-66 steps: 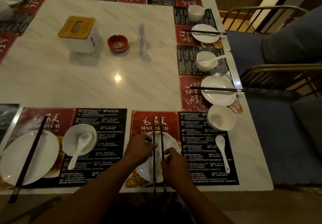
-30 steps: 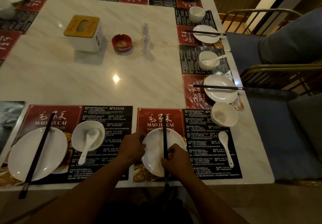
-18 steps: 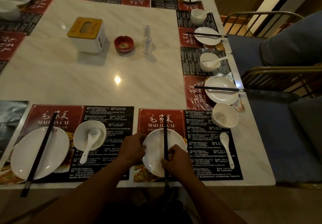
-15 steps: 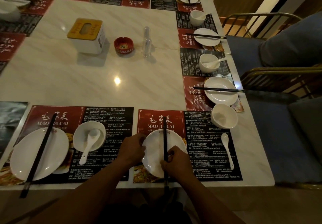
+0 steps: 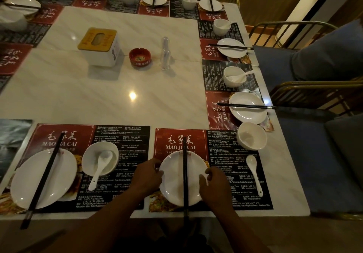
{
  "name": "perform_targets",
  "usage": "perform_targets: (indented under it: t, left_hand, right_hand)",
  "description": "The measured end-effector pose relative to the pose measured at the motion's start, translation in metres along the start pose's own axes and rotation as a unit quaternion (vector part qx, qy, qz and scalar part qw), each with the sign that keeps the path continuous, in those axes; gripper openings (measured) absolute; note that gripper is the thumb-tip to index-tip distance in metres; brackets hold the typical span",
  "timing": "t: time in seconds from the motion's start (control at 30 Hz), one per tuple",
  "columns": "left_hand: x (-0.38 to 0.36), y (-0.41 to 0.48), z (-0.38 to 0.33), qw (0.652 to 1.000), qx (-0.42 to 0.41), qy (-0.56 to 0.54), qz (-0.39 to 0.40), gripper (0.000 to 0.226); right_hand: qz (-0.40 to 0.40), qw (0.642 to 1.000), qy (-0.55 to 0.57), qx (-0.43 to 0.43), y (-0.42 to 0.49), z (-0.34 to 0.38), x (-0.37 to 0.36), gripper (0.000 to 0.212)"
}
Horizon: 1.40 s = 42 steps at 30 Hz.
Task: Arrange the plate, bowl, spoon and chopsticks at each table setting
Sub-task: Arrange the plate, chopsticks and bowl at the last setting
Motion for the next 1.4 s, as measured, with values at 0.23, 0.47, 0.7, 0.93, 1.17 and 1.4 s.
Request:
perform_targets:
  t: [0.23, 0.47, 0.7, 0.93, 1.17, 1.4]
  left_hand:
    - [-0.002, -0.003, 0.004, 1.0, 0.021, -0.016, -0.002, 0.023]
    - [0.0, -0.005, 0.0, 1.0, 0.023, 0.0, -0.003, 0.025]
    - [0.001, -0.005, -0.002, 0.999, 0.042, 0.008, -0.01, 0.027]
    - [0.004, -0.005, -0.01, 0.996, 0.078, 0.017, -0.034, 0.027]
    - [-0.01, 0.009, -0.087, 0.987, -0.026, 0.058, -0.145, 0.016]
    - [-0.064, 0.012, -0.176, 0.987, -0.064, -0.02, -0.145, 0.025]
  right_hand:
    - [0.073, 0.995, 0.044, -0.055, 0.012, -0.024, 0.004, 0.016]
    - [0.079, 0.994, 0.043, -0.068, 0.016, -0.024, 0.005, 0.016]
    - [0.104, 0.992, 0.037, -0.059, 0.021, -0.025, 0.012, 0.011]
    - [-0.017, 0.996, 0.073, -0.039, 0.05, -0.032, 0.074, 0.006]
    - [-0.084, 0.975, 0.098, -0.18, 0.15, -0.099, 0.173, 0.034]
    - [0.05, 0.992, 0.077, -0.09, 0.191, -0.101, 0.165, 0.03]
Point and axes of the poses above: each hand's wrist, its own y-axis towards the middle knuckle, its own x-axis out of the back of the hand, z = x × y, the point moved 3 cm from there along y, towards the middle knuckle, and after that the axes turned 4 degrees about -x, right-handed, at the moved point
